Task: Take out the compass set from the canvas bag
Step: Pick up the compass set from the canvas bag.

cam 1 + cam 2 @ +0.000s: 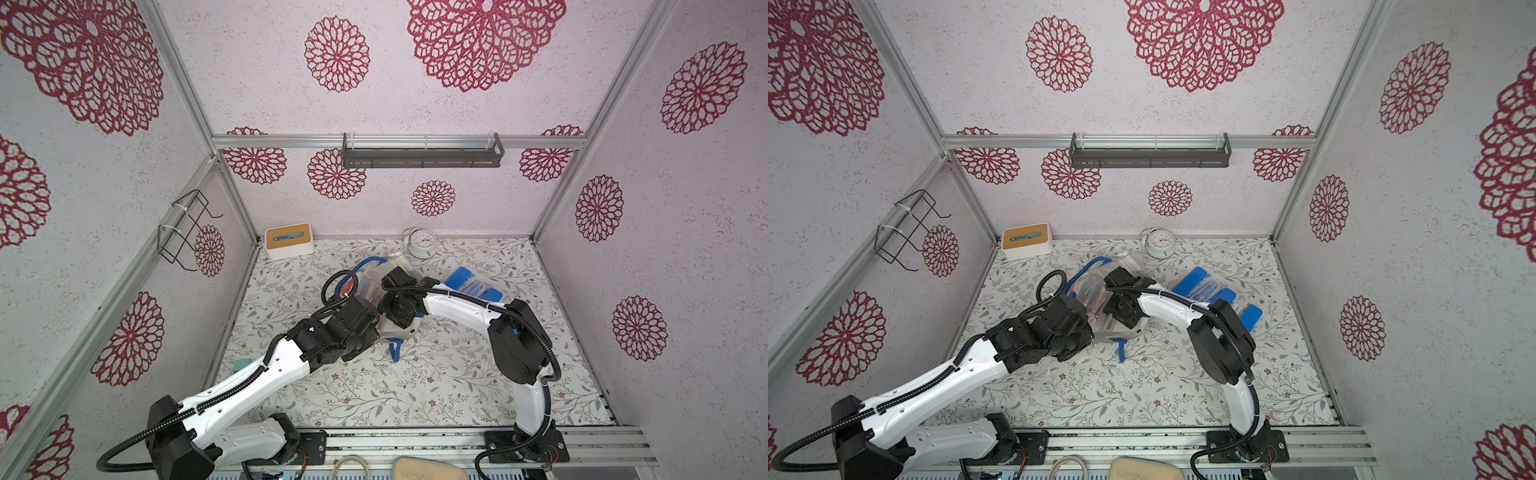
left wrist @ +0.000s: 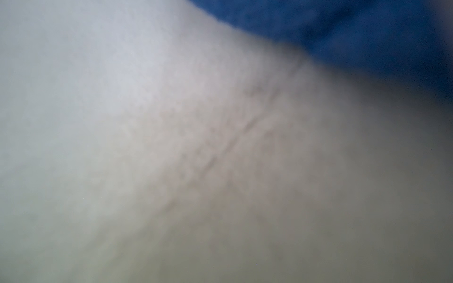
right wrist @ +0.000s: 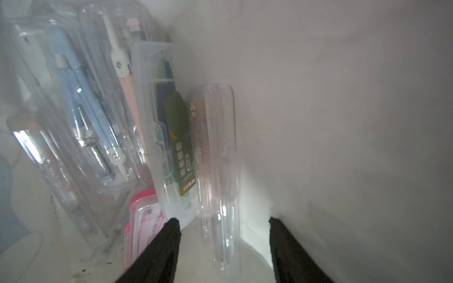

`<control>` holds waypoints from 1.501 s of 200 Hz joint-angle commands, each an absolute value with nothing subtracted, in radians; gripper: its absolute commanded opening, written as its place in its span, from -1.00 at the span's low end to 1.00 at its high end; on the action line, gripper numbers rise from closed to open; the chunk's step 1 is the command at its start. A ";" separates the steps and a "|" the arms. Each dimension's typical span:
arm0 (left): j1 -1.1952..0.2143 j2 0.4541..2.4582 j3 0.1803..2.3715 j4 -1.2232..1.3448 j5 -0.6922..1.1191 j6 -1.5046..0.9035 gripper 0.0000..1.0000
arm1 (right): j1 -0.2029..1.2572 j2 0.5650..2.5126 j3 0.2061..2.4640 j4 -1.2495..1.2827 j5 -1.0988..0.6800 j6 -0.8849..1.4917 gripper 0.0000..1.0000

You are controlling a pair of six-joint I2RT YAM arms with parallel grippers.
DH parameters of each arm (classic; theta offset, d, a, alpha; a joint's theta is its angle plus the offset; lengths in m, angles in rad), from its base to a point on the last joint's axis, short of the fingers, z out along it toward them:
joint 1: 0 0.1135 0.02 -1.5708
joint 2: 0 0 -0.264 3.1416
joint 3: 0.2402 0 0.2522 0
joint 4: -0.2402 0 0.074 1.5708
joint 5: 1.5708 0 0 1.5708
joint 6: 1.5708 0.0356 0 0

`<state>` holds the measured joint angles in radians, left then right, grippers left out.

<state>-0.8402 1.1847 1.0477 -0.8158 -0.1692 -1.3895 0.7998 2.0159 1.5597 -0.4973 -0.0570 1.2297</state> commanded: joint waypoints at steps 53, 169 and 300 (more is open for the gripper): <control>-0.858 1.186 1.034 -0.790 -0.165 -1.420 -1.00 | 0.758 2.039 1.491 -0.252 -0.118 1.247 -0.18; -0.858 1.160 1.012 -0.799 -0.210 -1.449 -1.00 | 0.778 1.771 1.409 -0.196 -0.096 1.178 -0.86; -0.810 1.166 1.047 -0.814 -0.198 -1.403 -1.00 | 0.386 1.069 0.931 -0.241 -0.215 1.054 -0.72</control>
<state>-0.8326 1.1675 1.0275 -0.8005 -0.1963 -1.4220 0.4942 1.1847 1.0222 -0.2382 -0.1532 1.0924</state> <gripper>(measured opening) 0.051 0.181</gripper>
